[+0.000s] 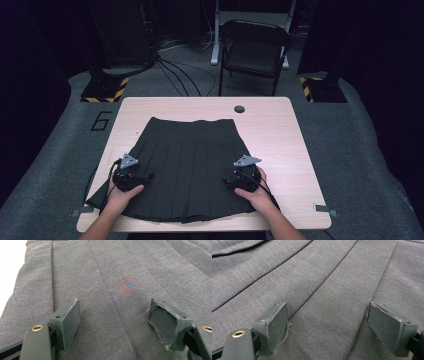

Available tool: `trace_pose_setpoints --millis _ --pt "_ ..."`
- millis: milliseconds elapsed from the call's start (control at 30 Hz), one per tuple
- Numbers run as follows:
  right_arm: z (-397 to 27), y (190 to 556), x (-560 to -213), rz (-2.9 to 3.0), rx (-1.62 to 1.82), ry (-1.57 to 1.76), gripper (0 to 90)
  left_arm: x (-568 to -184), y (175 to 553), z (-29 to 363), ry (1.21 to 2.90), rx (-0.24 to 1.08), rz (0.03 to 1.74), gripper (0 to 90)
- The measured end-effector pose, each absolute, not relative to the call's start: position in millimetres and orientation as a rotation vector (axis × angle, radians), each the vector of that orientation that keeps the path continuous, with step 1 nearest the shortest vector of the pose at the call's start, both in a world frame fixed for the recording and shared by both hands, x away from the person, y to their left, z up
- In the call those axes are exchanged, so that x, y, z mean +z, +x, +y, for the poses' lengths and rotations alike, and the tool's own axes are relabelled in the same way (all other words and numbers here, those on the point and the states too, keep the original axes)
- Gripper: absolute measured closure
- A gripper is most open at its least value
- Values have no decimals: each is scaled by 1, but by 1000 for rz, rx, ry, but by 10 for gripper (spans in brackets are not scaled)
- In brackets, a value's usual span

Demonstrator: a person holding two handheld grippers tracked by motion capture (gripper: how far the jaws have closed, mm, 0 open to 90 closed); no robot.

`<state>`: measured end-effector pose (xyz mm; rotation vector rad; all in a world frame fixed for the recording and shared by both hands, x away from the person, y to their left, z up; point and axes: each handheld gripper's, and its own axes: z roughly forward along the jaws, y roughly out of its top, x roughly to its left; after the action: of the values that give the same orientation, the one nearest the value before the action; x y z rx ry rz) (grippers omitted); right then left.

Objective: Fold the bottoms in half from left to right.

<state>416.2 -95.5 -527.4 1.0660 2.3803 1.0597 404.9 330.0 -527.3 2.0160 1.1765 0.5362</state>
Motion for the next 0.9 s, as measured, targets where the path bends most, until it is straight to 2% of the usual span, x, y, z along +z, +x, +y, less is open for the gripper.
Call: trace_pose_setpoints --millis 367,900 --pt "-96 414 -527 2379 1061 1078 161 -527 406 330 2019 515 1174 219" --pt "-95 414 -527 2379 1055 1063 159 -527 403 330 2013 515 1194 229"
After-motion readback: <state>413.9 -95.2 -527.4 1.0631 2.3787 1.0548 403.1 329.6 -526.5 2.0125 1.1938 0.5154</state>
